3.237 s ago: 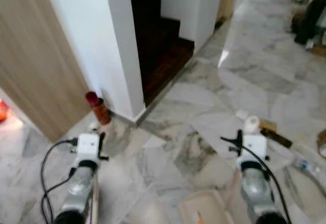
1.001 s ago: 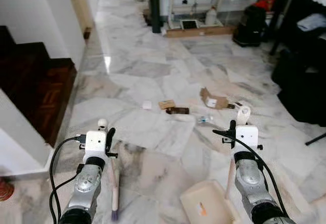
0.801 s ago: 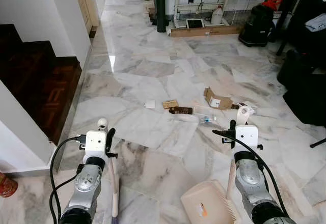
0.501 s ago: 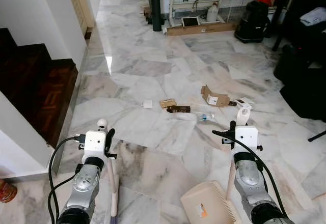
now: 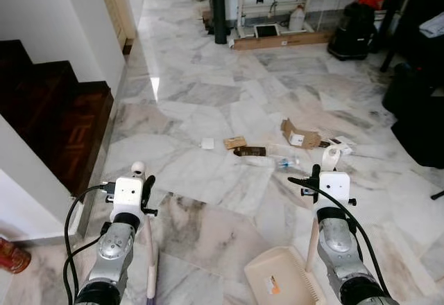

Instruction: Sweep floor

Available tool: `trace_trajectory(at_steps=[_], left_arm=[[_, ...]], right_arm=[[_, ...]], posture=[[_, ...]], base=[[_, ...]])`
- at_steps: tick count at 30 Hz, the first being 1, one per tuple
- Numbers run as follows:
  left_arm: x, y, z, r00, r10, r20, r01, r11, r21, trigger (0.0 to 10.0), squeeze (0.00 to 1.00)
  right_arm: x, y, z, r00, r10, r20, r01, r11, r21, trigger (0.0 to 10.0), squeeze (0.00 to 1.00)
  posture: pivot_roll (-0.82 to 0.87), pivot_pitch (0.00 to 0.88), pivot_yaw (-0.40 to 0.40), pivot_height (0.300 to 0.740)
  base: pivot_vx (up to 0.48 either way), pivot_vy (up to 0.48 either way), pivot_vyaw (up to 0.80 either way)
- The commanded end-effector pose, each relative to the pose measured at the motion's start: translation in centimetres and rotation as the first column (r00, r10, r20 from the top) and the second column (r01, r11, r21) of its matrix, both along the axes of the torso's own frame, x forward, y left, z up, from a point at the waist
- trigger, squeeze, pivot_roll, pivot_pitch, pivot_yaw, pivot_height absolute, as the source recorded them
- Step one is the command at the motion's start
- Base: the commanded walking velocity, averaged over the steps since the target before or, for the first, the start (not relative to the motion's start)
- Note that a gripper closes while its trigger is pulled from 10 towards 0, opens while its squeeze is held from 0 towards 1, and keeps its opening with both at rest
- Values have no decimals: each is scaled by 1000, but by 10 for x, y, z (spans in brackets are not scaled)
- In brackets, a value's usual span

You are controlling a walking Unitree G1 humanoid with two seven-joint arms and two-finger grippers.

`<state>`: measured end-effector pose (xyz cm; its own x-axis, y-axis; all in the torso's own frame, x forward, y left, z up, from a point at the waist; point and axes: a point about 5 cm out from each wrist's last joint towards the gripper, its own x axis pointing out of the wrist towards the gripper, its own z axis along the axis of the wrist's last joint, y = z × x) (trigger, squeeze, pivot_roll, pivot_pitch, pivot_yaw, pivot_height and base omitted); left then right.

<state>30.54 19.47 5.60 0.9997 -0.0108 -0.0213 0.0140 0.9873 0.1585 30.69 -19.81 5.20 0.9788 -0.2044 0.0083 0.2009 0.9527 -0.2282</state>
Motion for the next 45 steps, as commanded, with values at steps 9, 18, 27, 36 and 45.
trace_trajectory(at_steps=[9, 18, 27, 36, 45], left_arm=[[-3, 6, 0, 1000, 17, 9, -17, 1000, 21, 10000, 0], [-1, 3, 1, 1000, 9, 9, -9, 1000, 18, 10000, 0], [-1, 3, 0, 1000, 10, 9, -10, 1000, 14, 10000, 0], [-1, 2, 0, 1000, 15, 11, -16, 1000, 11, 10000, 0], [-1, 0, 1, 1000, 13, 14, -13, 1000, 8, 10000, 0]], right_arm=[[10, 7, 12, 998, 35, 43, -35, 999, -1, 10000, 0], [11, 9, 12, 998, 50, 40, -50, 999, -3, 10000, 0], [10, 9, 11, 998, 41, 43, -41, 999, -1, 10000, 0], [10, 8, 11, 998, 39, 43, -39, 999, 3, 10000, 0], [11, 8, 13, 998, 39, 47, -39, 999, 6, 10000, 0]], posture=[[25, 0, 52, 740], [30, 0, 48, 740], [30, 0, 52, 740], [35, 0, 46, 740], [33, 0, 44, 740]], base=[[333, 0, 0], [340, 0, 0], [339, 0, 0], [339, 0, 0], [338, 0, 0]])
